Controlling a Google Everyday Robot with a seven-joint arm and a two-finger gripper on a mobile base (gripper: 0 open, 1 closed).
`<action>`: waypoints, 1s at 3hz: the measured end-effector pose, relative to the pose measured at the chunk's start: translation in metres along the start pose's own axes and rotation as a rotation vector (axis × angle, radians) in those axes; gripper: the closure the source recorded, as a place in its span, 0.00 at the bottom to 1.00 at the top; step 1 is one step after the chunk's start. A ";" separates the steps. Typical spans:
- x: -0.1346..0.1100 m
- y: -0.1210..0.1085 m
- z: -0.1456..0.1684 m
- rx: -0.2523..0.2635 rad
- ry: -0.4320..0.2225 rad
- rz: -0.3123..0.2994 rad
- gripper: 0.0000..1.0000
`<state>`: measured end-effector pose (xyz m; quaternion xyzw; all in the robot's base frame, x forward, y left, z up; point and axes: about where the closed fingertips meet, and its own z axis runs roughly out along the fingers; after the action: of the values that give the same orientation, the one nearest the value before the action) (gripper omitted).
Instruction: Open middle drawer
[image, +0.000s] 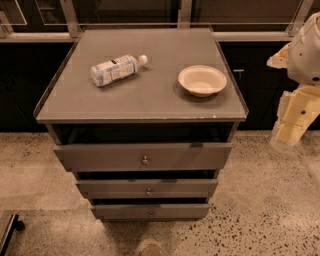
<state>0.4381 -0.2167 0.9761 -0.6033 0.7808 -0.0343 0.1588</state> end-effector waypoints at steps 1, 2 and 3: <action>0.000 0.000 0.000 0.000 0.000 0.000 0.00; 0.003 0.005 0.006 0.023 -0.053 0.017 0.00; 0.013 0.033 0.037 0.016 -0.177 0.098 0.00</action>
Offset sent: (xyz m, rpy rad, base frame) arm -0.0108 -0.0050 -0.0269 0.1632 -0.0915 -0.0237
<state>0.4156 -0.2151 0.9300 -0.5640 0.7918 0.0209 0.2335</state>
